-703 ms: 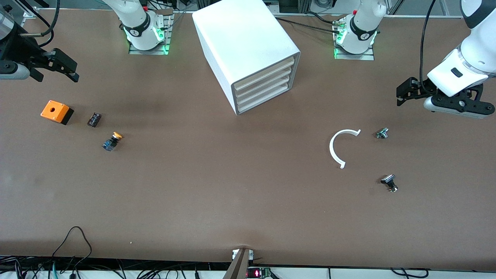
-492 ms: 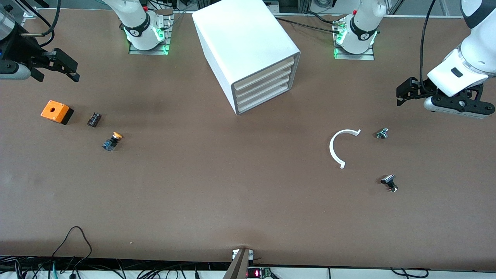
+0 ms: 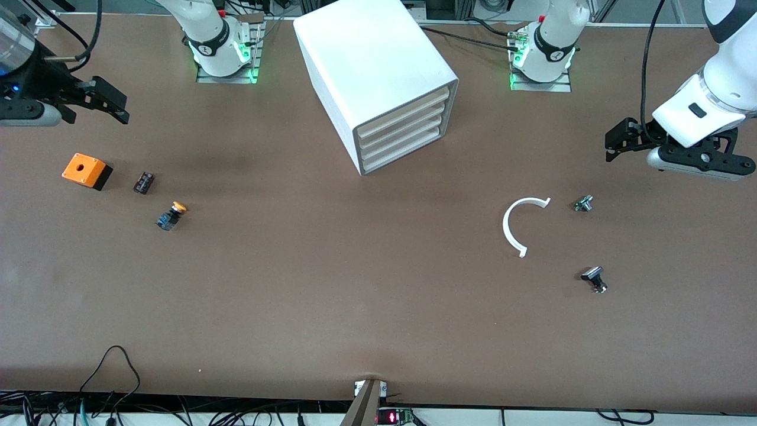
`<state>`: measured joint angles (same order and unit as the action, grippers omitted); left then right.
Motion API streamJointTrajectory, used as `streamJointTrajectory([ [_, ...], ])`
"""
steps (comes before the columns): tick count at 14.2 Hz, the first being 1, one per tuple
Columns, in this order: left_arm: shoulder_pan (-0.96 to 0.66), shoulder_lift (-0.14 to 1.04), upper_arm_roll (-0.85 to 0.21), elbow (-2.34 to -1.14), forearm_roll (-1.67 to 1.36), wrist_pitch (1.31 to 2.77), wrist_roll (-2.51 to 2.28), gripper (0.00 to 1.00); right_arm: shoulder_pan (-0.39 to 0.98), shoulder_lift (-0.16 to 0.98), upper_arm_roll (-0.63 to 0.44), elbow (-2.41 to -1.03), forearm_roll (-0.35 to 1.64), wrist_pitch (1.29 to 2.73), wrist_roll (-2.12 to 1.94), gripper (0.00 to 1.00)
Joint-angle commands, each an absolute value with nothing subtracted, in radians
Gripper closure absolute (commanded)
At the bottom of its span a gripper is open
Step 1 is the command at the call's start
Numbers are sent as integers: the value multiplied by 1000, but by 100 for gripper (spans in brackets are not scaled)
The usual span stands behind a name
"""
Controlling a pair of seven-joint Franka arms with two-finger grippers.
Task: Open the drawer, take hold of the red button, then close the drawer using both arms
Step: 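Reach the left gripper to the drawer handle while the right gripper approaches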
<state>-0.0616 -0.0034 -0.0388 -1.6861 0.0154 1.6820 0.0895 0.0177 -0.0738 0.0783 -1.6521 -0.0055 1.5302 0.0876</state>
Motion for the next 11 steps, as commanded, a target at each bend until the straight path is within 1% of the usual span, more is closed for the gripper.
streamJointTrajectory([
  [1,-67,18,-41,-1652,0,1637,86,1,23,-66,84,-1651,-2,1516,104,0],
  [6,-74,44,-61,-1652,-72,1487,97,1,67,-38,84,-1684,-2,1529,94,0],
  [9,-64,60,-61,-1652,-234,1415,97,1,75,12,86,-1686,2,1581,101,0],
  [11,-60,89,-61,-1654,-335,1358,100,1,107,38,84,-1681,5,1621,107,0],
])
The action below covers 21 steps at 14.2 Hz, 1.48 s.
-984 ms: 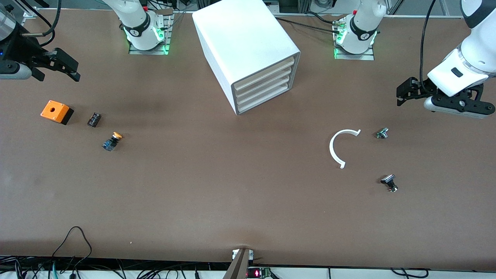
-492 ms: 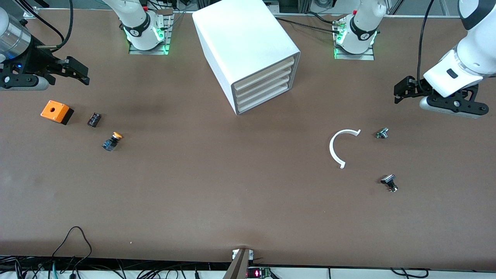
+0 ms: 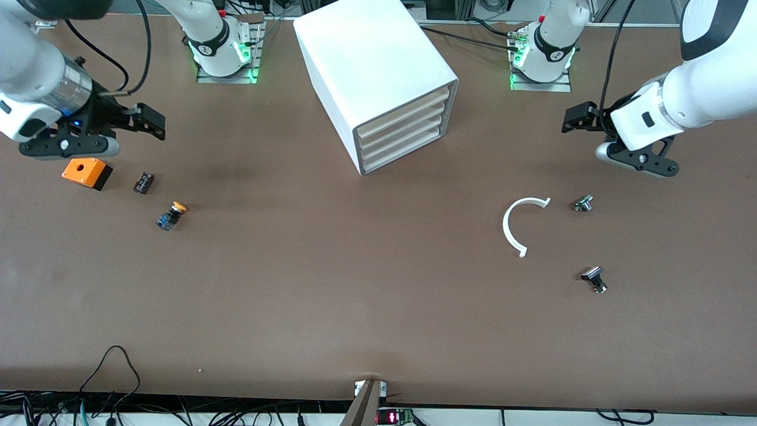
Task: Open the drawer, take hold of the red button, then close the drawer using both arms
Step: 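Reach the left gripper to the drawer handle while the right gripper approaches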
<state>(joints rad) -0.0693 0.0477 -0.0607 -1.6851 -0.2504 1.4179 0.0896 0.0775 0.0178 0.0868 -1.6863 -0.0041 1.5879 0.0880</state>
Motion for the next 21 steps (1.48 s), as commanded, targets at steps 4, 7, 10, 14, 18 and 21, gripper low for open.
streamJointTrajectory([
  [4,-75,165,-66,-1675,-520,1324,126,1,178,86,84,-1675,20,1690,234,0],
  [7,-78,262,-83,-1707,-641,1405,375,1,245,126,84,-1660,18,1695,401,0],
  [10,-83,310,-84,-1822,-838,1540,576,1,278,162,84,-1652,55,1727,481,0],
  [14,-84,333,-100,-1985,-1060,1615,768,8,304,225,84,-1609,112,1750,574,0],
  [18,-86,371,-153,-2113,-1179,1632,886,22,370,296,84,-1527,109,1750,704,0],
  [21,-89,408,-178,-2163,-1226,1681,1012,23,403,330,84,-1477,107,1750,773,0],
])
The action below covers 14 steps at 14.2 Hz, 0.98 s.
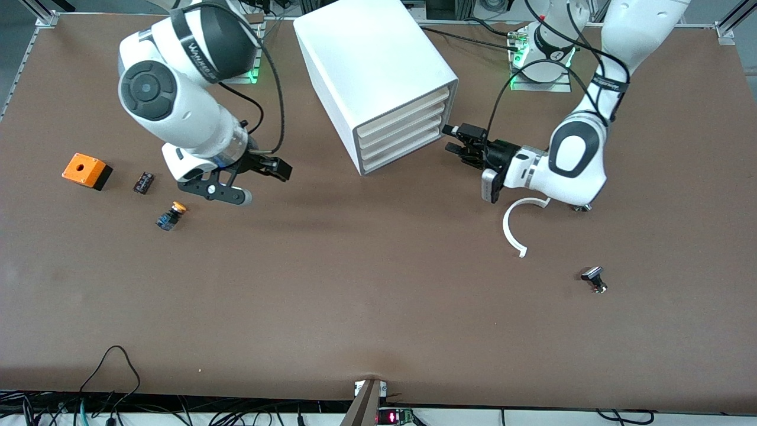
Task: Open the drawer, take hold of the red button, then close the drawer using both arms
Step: 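Grasp the drawer handle with the left gripper while the right gripper waits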
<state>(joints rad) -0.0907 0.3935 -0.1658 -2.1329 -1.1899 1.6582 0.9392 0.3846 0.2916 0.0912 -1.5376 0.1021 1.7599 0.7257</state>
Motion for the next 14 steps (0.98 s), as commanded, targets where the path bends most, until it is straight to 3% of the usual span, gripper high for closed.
streamJointTrajectory([
  [1,-89,411,-178,-2171,-1226,1681,1015,23,416,342,84,-1462,107,1750,791,0],
  [5,-98,426,-198,-2221,-1268,1697,1103,28,431,368,84,-1430,107,1749,830,0],
  [7,-98,436,-227,-2240,-1278,1697,1140,37,457,379,83,-1408,109,1750,874,0],
  [13,-101,488,-244,-2266,-1279,1698,1147,40,474,411,84,-1347,110,1769,910,0],
  [14,-103,489,-245,-2266,-1279,1698,1161,50,476,423,84,-1329,112,1764,928,0],
])
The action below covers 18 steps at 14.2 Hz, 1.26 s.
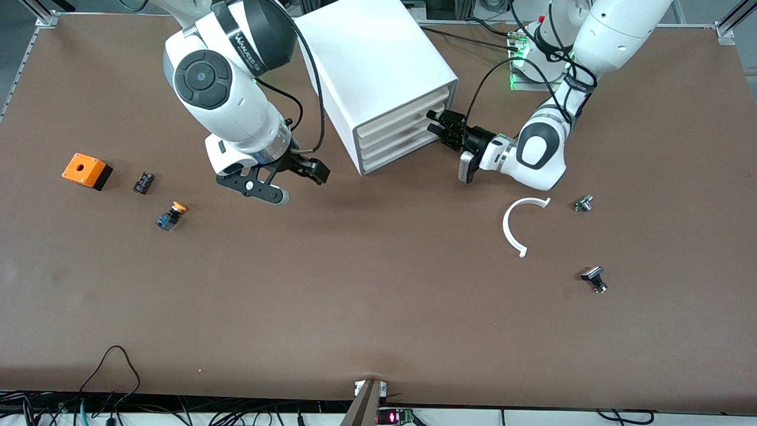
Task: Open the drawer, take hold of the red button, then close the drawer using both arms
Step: 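Grasp the drawer handle with the left gripper while the right gripper waits, then pull the drawer open with the left gripper while the right gripper reaches in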
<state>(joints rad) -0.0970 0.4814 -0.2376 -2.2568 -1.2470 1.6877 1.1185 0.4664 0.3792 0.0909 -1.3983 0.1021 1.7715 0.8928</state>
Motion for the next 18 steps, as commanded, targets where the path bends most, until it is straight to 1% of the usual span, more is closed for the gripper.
streamJointTrajectory([
  [1,-103,494,-248,-2266,-1279,1698,1175,61,485,434,84,-1307,112,1758,940,0],
  [2,-103,498,-247,-2266,-1279,1698,1180,73,494,443,84,-1293,112,1755,951,0],
  [3,-103,508,-248,-2264,-1279,1698,1181,90,498,449,84,-1283,112,1753,965,0],
  [4,-103,515,-249,-2264,-1282,1698,1181,100,503,457,84,-1272,112,1755,974,0],
  [8,-94,522,-245,-2249,-1284,1698,1167,100,509,515,93,-1175,114,1755,1035,0],
  [11,-74,522,-224,-2198,-1266,1697,1126,100,514,557,118,-1120,118,1767,1092,0],
  [15,-68,531,-166,-2047,-1106,1697,967,100,551,612,117,-1048,115,1781,1156,0],
  [18,-51,555,-137,-1944,-1020,1695,870,100,598,635,110,-1037,77,1836,1170,0],
])
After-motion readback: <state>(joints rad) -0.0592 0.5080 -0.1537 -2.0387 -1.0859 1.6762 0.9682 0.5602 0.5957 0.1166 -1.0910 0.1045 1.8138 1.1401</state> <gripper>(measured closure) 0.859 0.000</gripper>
